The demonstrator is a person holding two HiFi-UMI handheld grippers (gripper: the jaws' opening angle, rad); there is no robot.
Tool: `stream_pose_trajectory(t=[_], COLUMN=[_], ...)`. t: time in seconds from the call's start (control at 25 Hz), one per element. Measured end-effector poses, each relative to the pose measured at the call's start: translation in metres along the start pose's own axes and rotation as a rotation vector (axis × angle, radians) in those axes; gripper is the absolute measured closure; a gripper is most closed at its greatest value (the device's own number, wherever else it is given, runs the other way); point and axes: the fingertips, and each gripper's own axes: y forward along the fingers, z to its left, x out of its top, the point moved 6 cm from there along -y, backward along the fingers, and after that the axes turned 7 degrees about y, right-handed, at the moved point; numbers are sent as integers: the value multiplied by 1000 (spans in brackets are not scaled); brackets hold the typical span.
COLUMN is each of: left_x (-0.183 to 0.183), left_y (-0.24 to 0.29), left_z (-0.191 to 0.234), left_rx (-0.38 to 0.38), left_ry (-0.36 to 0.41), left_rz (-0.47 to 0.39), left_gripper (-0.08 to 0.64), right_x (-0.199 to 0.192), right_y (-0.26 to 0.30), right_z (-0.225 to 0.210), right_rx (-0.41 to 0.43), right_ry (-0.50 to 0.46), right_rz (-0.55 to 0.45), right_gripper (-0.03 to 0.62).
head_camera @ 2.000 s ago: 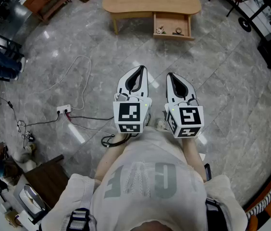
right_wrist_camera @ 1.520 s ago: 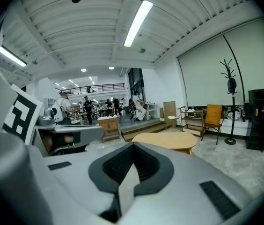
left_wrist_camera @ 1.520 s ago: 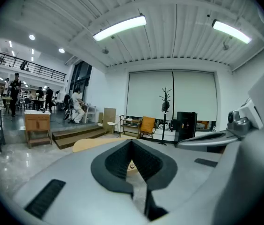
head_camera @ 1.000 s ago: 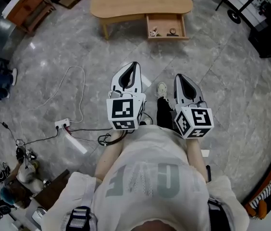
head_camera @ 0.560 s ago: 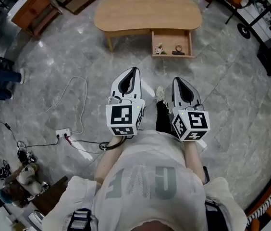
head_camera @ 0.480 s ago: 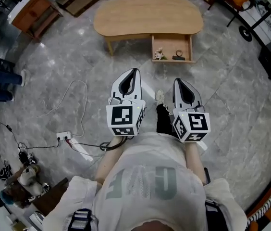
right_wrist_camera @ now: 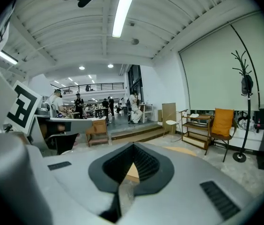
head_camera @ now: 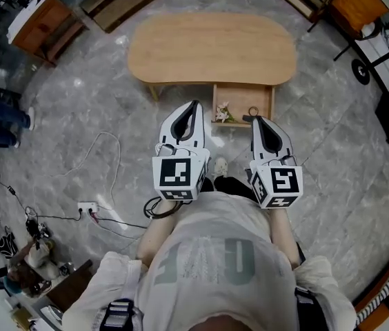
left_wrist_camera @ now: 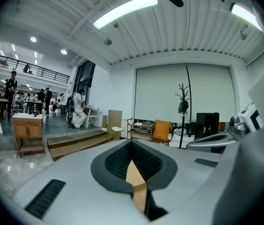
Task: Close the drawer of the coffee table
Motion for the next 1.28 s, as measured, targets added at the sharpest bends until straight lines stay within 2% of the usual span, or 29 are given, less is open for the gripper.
stream_pose_trajectory(t=[0.16,0.4,0.64,0.84,1.08,1.28], left_x=[13,25,36,36,21,15], left_y=[35,64,79,86,92,99], left_z=[8,25,37,49,56,56], left_rx=[1,2,-17,-8,-26,-38], left_ry=[-10,-2,17,12,-38,-37], left_rz=[-10,-13,-32,-38,-6,14], left_gripper=[552,552,552,552,552,552], right_x=[19,36,48,53,52,49], right_y=[36,62,73,79,81,83], right_z=[-13,-9,-7,-10,-12,-17], right_rx=[15,52,22,-1,-15,-12], right_ry=[-11,10,-3,4,16,45], right_rz=[-18,-25,-62,-92,-94,-97], right_gripper=[588,588,588,588,588,588])
